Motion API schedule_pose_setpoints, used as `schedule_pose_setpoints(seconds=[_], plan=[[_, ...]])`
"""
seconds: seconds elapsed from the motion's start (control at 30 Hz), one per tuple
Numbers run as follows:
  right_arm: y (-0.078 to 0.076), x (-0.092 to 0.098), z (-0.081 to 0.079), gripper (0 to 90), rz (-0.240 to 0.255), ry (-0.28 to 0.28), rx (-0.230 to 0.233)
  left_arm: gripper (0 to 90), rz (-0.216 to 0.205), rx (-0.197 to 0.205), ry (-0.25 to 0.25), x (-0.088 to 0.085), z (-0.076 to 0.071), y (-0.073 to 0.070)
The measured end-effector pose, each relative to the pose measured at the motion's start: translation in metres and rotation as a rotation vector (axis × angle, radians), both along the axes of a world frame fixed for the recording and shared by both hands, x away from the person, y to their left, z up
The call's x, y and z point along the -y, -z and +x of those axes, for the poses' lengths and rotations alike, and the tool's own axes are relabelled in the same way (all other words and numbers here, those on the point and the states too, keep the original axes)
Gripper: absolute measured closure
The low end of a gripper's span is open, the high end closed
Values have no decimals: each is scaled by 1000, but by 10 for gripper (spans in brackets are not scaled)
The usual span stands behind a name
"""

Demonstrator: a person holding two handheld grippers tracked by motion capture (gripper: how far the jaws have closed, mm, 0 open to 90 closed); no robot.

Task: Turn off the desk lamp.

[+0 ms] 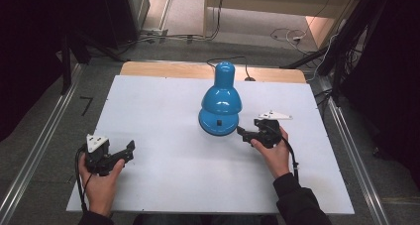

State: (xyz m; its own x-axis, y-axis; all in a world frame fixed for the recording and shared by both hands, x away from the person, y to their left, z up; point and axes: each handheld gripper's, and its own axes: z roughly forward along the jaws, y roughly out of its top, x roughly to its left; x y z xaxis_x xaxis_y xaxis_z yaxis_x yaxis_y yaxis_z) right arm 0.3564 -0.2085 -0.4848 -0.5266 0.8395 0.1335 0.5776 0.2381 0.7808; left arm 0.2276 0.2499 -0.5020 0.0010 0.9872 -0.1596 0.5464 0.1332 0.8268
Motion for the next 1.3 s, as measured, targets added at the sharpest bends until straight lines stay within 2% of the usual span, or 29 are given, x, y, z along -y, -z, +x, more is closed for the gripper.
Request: schedule_pose_setpoints(seconds=[0.53, 0.9, 1.3], plan=[[0, 24, -9, 177, 10, 27, 7, 132, -5, 1, -1, -1, 0, 0], [3, 41, -14, 175, -18, 49, 11, 133, -7, 0, -1, -1, 0, 0], [3, 63, -21, 174, -24, 90, 14, 133, -9, -1, 0, -1, 0, 0]])
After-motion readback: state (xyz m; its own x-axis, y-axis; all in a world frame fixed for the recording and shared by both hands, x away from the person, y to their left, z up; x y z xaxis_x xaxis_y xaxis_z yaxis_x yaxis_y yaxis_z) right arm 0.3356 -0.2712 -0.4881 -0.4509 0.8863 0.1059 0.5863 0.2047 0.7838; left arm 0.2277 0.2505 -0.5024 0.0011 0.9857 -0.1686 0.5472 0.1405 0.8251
